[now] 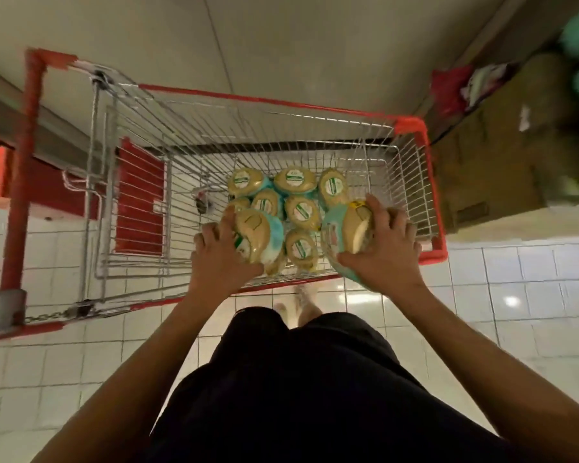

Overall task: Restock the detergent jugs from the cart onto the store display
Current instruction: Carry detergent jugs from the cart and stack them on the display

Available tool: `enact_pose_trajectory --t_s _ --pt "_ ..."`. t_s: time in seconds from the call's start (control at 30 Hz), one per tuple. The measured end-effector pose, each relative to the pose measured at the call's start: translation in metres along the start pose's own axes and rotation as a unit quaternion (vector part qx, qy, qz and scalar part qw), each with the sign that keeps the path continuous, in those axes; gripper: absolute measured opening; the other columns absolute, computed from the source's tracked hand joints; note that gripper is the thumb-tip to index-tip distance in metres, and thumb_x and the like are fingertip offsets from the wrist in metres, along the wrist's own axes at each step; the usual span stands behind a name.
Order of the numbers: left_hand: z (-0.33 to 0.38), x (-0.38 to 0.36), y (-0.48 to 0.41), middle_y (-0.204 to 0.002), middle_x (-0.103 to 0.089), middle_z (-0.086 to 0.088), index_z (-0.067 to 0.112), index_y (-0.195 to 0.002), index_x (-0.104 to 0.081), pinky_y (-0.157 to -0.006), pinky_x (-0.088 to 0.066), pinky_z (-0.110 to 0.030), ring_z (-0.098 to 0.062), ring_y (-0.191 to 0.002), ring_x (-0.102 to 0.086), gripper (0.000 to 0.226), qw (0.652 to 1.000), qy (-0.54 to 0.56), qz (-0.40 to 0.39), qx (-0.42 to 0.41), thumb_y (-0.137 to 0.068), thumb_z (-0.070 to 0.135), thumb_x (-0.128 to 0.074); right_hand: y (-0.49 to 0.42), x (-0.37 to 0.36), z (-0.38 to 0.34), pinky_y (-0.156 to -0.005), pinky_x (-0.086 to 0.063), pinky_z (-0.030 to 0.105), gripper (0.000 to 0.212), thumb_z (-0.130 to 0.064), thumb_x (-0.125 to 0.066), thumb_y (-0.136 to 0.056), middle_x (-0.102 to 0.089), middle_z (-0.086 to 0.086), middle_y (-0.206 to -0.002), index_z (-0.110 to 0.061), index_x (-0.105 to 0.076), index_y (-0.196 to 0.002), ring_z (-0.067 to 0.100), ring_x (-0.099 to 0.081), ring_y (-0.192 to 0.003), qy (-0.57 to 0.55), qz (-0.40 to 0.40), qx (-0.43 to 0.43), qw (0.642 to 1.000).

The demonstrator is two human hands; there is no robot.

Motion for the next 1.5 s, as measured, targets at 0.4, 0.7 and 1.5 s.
enact_pose_trajectory --t_s 0.4,0.7,1.5 --pt "0.091 -0.002 0.101 -0.150 -0.028 -0.006 0.051 -0.156 -0.007 -0.111 -0.036 -0.054 -0.034 -0.138 -0.035 0.133 0.965 0.031 -0.081 -0.246 -0.049 0.072 -0.084 0.206 -0.008 0.096 -0.105 -0.042 0.056 0.120 -0.072 -0.070 -0.054 -0.032 -0.008 -0.141 -0.053 -0.013 -0.158 0.027 -0.038 -0.132 -0.100 0.121 -0.148 0.976" --pt "0.233 -0.109 0.196 -0.159 -0.021 -0.010 0.049 -0.158 -0.003 -0.113 -0.037 -0.053 -0.040 -0.146 -0.029 0.136 0.905 -0.094 -0.203 -0.363 -0.050 0.071 -0.081 0.345 0.001 0.241 -0.104 -0.042 0.050 0.118 -0.069 -0.075 -0.058 -0.035 -0.005 -0.145 -0.049 -0.017 -0.159 0.026 -0.040 -0.129 -0.173 0.192 -0.278 0.925" --pt "0.686 -0.381 0.354 -0.143 -0.033 -0.002 0.044 -0.158 -0.011 -0.102 -0.049 -0.052 -0.030 -0.130 -0.042 0.132 0.806 -0.165 -0.246 -0.512 -0.054 0.063 -0.089 0.428 0.192 0.677 -0.104 -0.045 0.050 0.118 -0.078 -0.068 -0.054 -0.036 -0.006 -0.147 -0.048 -0.021 -0.158 0.023 -0.041 -0.129 -0.244 0.276 -0.382 0.847"
Point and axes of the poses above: each hand's wrist, its own y-axis away from the middle knuckle, its own x-axis out of the back of the hand, z = x × y, the point moved 1 cm from there along -y, towards the middle knuckle
